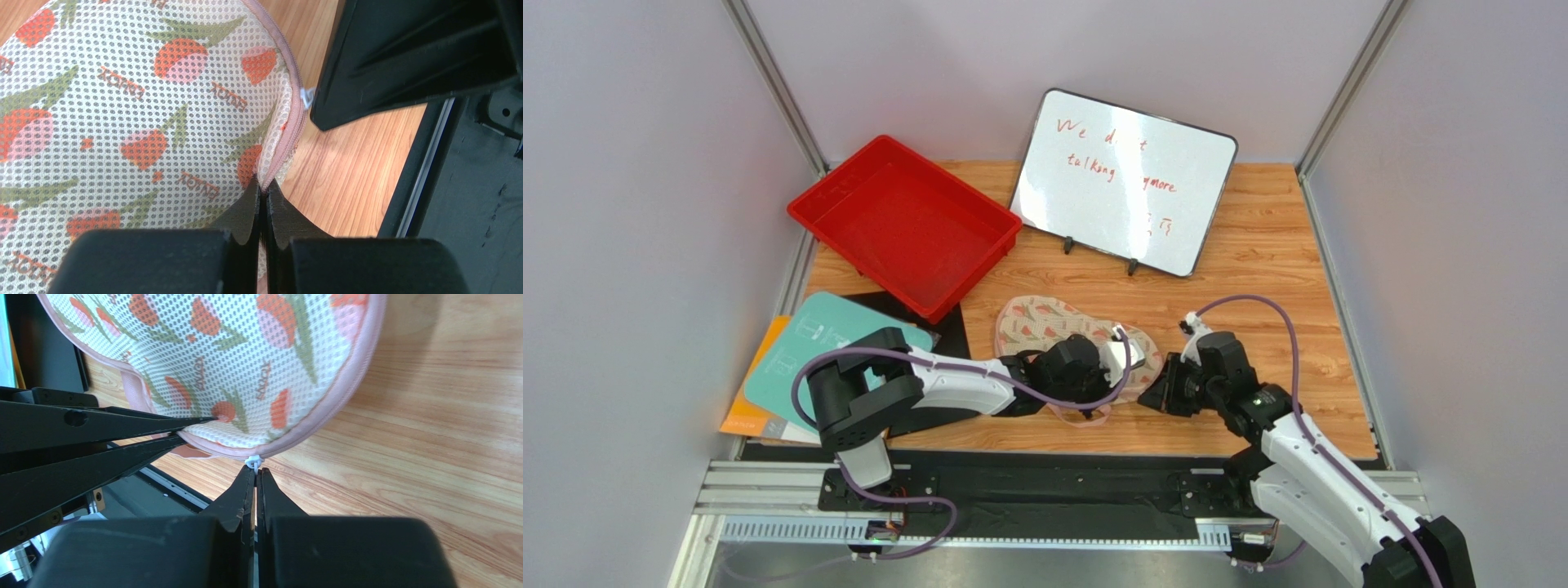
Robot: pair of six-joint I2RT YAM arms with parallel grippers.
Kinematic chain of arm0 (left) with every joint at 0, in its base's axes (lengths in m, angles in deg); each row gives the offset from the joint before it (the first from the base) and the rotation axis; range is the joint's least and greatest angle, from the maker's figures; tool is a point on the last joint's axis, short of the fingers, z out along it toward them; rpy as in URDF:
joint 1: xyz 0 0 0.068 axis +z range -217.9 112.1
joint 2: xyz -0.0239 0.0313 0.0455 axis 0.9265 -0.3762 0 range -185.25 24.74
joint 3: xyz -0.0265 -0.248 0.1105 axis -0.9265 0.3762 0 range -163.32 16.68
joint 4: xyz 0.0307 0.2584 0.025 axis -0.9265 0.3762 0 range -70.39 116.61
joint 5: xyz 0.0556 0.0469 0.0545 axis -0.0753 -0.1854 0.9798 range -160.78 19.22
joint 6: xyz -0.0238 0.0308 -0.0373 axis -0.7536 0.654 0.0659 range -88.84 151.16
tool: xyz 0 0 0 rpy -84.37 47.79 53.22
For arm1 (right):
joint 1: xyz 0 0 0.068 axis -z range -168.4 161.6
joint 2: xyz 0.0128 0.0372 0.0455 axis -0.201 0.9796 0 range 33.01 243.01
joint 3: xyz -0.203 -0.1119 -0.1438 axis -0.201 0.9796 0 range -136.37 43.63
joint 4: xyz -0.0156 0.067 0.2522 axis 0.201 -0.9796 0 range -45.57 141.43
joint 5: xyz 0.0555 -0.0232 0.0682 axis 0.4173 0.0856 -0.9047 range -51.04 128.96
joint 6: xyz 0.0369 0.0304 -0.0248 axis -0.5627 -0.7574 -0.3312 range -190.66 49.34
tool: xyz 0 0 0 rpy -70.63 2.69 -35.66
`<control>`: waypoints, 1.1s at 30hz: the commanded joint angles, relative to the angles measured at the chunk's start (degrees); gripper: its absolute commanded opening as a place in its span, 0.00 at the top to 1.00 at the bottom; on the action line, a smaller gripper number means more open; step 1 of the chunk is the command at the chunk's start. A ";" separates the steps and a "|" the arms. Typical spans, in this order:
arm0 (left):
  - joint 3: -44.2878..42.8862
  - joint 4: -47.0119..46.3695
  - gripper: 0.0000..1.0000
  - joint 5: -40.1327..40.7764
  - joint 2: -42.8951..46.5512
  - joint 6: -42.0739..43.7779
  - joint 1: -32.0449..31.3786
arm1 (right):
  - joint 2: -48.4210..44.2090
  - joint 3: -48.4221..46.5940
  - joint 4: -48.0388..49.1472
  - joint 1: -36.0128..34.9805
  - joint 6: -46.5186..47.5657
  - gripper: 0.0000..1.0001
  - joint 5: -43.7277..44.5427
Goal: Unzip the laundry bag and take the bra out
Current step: Unzip the laundry bag at the center of the board.
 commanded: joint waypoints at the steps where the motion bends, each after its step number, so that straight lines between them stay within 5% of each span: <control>1: 2.41 1.59 1.00 1.19 3.42 1.66 0.03 | 0.69 -2.74 0.23 0.07 1.81 1.00 3.01; 17: 5.85 9.14 0.98 5.14 12.37 3.86 -0.75 | 1.22 -3.53 1.36 1.13 1.99 1.00 -0.41; 18: 5.23 9.85 0.87 5.15 12.91 4.12 -1.11 | 1.22 -3.45 2.41 1.13 1.90 1.00 -1.37; 19: 4.88 10.90 0.56 5.23 13.35 4.47 -1.89 | 1.31 -3.36 2.60 0.61 1.90 1.00 -2.43; 22: 3.04 11.61 0.19 6.99 14.75 5.79 -4.17 | 1.57 -3.53 2.86 -1.32 1.63 1.00 -2.35; 33: -5.14 10.12 0.13 5.15 6.76 7.11 -5.50 | 0.43 -4.33 3.92 -6.52 0.14 1.00 -3.14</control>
